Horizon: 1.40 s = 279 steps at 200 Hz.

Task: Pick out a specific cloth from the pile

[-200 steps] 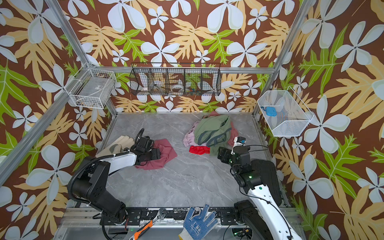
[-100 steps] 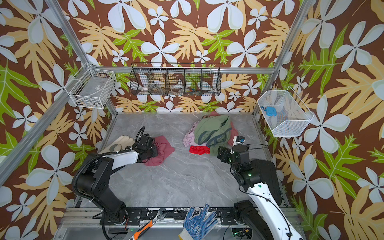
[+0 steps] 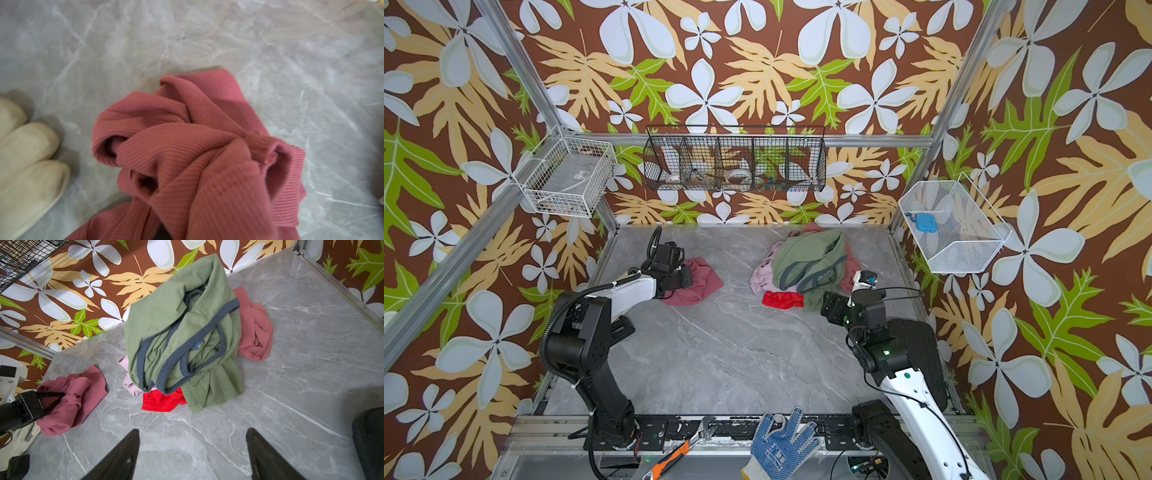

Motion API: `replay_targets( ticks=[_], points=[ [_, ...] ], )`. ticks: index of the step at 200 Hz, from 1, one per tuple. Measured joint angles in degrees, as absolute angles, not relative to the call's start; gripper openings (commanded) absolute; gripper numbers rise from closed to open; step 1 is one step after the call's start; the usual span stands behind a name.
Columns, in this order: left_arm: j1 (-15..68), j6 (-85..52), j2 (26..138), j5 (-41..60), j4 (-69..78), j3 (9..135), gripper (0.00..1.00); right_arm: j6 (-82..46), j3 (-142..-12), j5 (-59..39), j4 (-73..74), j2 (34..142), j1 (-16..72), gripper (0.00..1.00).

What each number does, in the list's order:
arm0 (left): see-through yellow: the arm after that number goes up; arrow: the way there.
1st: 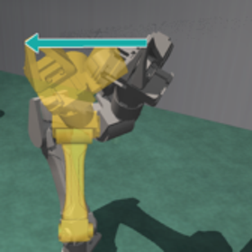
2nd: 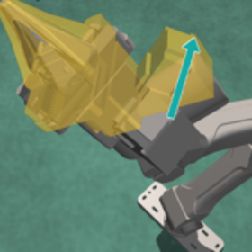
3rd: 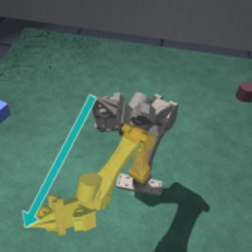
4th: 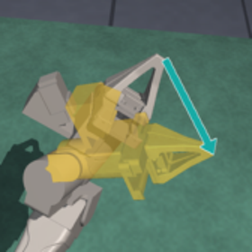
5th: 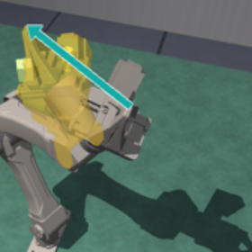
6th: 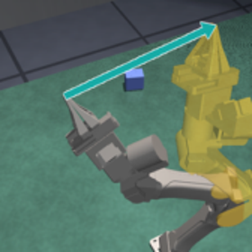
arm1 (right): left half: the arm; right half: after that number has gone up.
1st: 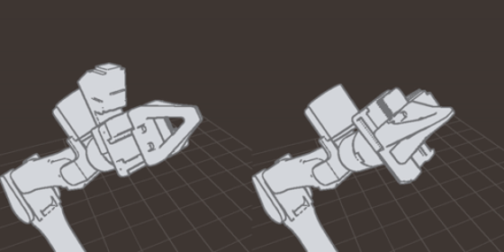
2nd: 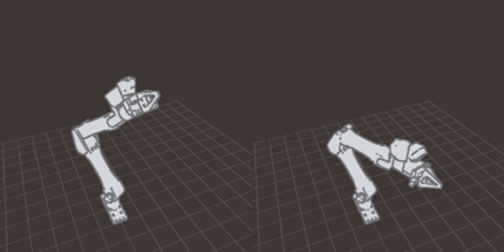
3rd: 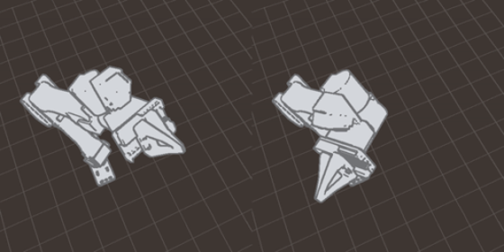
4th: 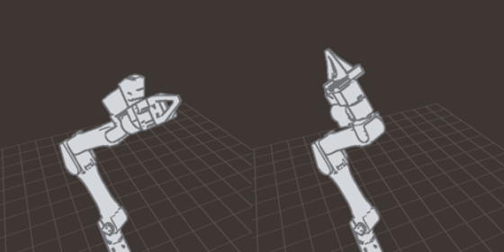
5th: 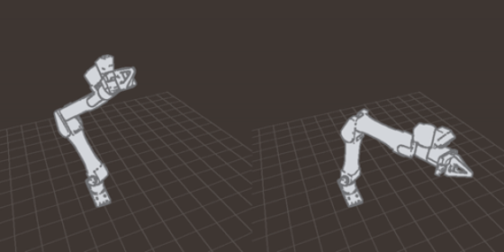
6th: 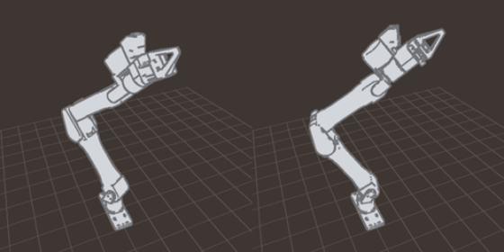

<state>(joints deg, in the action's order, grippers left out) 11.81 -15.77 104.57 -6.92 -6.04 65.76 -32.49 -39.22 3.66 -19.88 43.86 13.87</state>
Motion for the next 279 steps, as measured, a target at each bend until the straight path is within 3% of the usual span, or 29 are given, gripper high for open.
replay_targets(
  ticks=[132,147,168,187,201,279],
  points=[
    [8.0,-8.8,116.6,0.1,-10.9,79.2,0.00,-32.6,-38.6,4.6,-20.9,43.1,13.9,0.80],
    [8.0,-8.8,116.8,0.4,-11.4,79.2,0.16,-32.8,-38.6,4.5,-20.6,43.5,13.9,0.80],
    [8.0,-8.8,116.6,0.5,-11.5,79.0,0.49,-32.8,-38.6,4.5,-20.3,44.1,13.9,0.80],
    [8.0,-9.5,115.8,0.7,-11.6,78.4,0.66,-32.8,-38.6,4.5,-20.1,44.7,13.9,0.80],
    [8.0,-9.6,115.2,0.9,-11.5,78.0,0.99,-32.7,-38.6,4.5,-20.0,45.2,13.9,0.80],
    [8.0,-13.3,106.9,-1.1,-9.8,72.7,1.00,-30.6,-38.7,5.0,-19.7,45.4,13.9,0.83]
  ],
)
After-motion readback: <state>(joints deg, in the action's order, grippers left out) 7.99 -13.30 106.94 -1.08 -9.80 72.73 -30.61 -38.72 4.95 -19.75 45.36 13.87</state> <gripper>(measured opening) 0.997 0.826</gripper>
